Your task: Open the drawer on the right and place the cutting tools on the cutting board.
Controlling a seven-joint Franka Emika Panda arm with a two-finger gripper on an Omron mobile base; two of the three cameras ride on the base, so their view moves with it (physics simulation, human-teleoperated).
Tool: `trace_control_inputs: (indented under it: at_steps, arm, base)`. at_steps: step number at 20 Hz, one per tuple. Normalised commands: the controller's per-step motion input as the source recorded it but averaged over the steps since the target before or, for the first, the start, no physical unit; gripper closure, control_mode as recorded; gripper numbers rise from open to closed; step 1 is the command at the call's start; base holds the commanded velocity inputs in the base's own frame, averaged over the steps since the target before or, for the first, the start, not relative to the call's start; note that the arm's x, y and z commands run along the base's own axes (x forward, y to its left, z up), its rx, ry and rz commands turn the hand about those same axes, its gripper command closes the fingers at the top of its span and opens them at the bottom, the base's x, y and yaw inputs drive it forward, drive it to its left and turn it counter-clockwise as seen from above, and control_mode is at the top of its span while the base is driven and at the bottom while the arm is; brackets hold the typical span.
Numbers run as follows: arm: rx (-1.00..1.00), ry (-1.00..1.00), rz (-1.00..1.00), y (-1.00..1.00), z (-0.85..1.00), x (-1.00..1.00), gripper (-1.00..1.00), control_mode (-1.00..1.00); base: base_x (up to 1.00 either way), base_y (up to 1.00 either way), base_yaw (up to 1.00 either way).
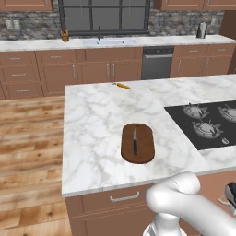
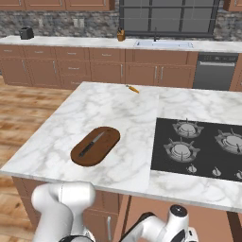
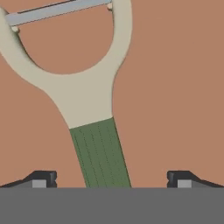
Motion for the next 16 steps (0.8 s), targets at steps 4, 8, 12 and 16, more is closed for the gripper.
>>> trace_control_inputs:
  at_steps: [4, 8, 12, 16]
  arm:
    - [0.04, 0.05, 0.04, -0.11, -0.44, 0.0, -1.0, -1.0]
    - [0.03, 0.12, 0.03, -0.01, -0.48, 0.0, 1.0, -1.0]
    - [0.07, 0.11, 0.0, -0.09, -0.15, -0.17, 1.0, -1.0]
    - [0.08, -0.01, 0.0, -0.13, 0.27, -0.57, 1.0, -1.0]
  base:
    - [0.0, 0.0, 0.0]
    - [0.0, 0.0, 0.0]
    - [0.0, 0.0, 0.0]
    - [0.0, 0.0, 0.0]
